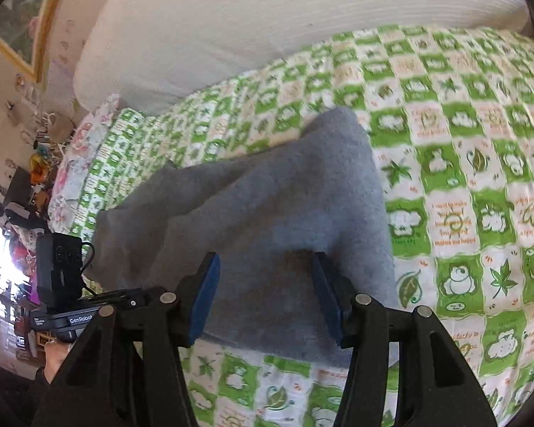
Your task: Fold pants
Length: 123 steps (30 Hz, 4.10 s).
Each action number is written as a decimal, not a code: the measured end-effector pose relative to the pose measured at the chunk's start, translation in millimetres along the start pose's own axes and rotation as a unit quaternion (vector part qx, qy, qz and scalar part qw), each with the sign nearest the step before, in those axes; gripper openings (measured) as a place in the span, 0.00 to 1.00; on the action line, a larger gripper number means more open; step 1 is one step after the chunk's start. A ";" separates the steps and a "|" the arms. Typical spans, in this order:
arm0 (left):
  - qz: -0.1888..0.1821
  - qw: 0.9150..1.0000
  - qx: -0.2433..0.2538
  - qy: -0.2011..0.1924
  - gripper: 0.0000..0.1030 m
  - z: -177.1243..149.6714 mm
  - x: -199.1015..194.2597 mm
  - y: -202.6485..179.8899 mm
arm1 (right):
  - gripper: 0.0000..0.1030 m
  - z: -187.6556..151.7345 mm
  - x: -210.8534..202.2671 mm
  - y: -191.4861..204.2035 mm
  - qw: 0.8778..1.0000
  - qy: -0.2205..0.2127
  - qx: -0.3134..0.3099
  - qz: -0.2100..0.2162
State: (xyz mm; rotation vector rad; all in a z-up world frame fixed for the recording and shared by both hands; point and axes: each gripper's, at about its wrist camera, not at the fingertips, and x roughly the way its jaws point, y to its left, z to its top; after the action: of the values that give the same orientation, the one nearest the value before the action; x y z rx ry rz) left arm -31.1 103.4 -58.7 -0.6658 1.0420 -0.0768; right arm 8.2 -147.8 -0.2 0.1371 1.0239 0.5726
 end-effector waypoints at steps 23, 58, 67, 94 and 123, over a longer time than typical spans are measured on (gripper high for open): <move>-0.001 0.978 -0.163 -0.129 0.23 -47.9 -119.9 106.9 | 0.60 15.1 54.8 129.4 0.992 0.046 -0.098 0.057; -0.017 0.911 -0.352 -0.213 0.53 -94.3 -164.1 221.9 | 0.74 40.6 241.3 363.5 0.900 0.229 -0.364 0.068; -0.009 0.890 -0.394 -0.229 0.64 -83.1 -158.8 243.6 | 0.74 53.8 281.9 406.1 0.884 0.244 -0.391 0.074; 0.013 0.893 -0.372 -0.255 0.21 -53.4 -144.3 243.6 | 0.13 42.1 357.5 445.0 0.874 0.262 -0.398 0.093; -0.035 0.965 -0.137 -0.219 0.18 -9.0 -114.9 19.5 | 0.13 128.1 115.1 241.7 0.958 0.107 -0.241 0.116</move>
State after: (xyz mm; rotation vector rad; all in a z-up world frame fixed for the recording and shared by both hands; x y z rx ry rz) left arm -103.1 156.6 16.5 -0.9222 0.6042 0.1517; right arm 66.8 135.1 67.8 -0.2446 1.0549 1.0522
